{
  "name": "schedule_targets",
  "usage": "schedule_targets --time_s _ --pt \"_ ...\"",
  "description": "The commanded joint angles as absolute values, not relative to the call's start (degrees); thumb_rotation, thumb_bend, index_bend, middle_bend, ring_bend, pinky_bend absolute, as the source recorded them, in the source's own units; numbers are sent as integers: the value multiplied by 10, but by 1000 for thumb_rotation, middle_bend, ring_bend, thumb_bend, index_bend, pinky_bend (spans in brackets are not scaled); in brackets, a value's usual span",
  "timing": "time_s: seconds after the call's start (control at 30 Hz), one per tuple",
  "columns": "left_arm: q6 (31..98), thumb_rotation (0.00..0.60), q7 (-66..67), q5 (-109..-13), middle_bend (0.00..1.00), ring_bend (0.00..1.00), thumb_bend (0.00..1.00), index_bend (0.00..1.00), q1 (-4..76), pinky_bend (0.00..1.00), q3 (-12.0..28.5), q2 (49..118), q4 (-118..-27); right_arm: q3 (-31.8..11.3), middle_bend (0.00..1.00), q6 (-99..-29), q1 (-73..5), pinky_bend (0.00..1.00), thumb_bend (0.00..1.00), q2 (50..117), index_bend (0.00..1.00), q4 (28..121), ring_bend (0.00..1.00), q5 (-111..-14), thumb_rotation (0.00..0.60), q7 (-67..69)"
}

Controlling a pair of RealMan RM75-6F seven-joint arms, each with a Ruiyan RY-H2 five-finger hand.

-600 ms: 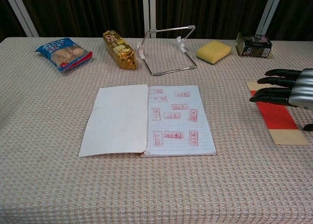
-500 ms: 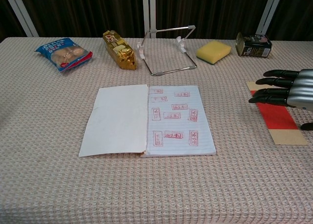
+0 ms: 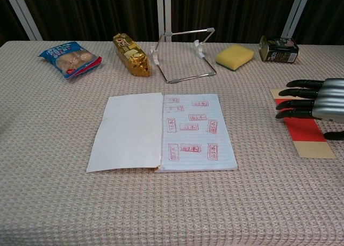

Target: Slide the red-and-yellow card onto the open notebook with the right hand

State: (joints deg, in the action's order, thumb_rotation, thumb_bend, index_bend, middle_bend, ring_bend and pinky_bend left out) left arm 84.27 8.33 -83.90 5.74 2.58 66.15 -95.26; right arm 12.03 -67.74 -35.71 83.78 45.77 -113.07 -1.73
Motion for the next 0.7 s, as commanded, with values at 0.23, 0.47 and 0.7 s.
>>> schedule_targets --time_s 0.23,0.47,0.7 --pt "837 600 83 -837 154 95 0 170 61 162 27 663 -953 129 76 -660 -365 0 301 842 164 456 0 -1124 600 -22" --pt "835 600 81 -835 154 95 0 170 61 162 26 662 -954 133 84 -664 -367 0 341 847 297 449 0 -1120 600 -17" --pt "836 600 79 -836 154 95 0 170 59 162 25 663 -955 134 99 -678 -360 0 353 850 365 437 0 -1113 600 -15"
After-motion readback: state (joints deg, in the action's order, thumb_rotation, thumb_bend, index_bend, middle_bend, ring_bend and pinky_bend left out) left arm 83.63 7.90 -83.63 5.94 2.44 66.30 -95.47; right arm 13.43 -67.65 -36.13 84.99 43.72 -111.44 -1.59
